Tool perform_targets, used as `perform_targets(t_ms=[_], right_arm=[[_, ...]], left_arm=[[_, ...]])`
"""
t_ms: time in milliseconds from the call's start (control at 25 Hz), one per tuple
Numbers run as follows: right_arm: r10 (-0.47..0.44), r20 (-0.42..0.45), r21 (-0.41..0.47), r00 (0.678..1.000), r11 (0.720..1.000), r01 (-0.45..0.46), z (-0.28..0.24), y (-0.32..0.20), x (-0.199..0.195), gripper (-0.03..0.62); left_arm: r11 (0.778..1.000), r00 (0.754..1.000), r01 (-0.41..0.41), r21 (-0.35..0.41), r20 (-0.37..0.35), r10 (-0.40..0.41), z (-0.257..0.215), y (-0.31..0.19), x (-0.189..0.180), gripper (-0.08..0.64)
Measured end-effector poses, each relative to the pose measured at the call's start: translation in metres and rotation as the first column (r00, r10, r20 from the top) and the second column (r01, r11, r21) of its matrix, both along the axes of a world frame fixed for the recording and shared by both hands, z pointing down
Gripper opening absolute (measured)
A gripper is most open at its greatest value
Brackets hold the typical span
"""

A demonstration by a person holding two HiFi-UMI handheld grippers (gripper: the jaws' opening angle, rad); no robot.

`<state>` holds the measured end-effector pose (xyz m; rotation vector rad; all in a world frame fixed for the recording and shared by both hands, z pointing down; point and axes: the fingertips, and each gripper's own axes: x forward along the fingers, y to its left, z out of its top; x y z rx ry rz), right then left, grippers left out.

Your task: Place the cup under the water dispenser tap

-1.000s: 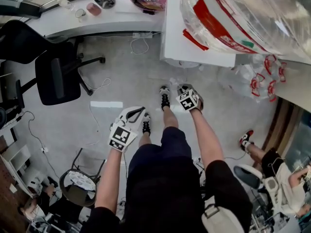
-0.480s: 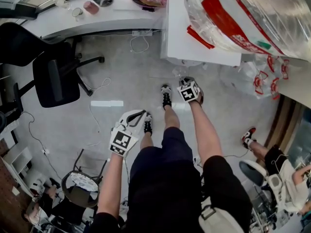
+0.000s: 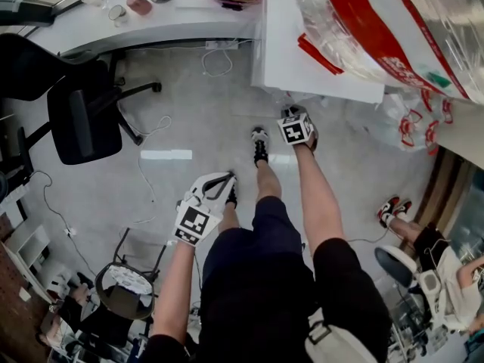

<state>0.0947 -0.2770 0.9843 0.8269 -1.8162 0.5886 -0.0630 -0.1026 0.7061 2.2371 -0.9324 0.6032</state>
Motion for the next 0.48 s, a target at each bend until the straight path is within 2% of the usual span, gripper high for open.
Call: perform_targets(t_ms=[80, 320, 480], right_arm=[[0.010, -0.001, 0.010, 1.000, 1.000, -0.010, 0.006, -0.006, 0.000, 0.018], [0.018, -0.004, 0.026, 1.000, 0.999, -0.018, 0.015, -0.021, -0.006, 0.018], [0.033, -0.018, 0.009, 0.999, 0.999, -0.033, 0.022, -0.022, -0.005, 0.018]], left_arm=[[1.000, 1.000, 0.010, -0.019, -0.012, -0.010, 0.002, 0.002, 0.002, -0.002], [1.000, 1.000, 0.023, 0.001, -0.012, -0.023, 0.005, -0.001, -0.001, -0.002], [0.999, 0.999, 0.033, -0.012, -0.011, -0.033, 0.012, 0.006, -0.003, -0.002]])
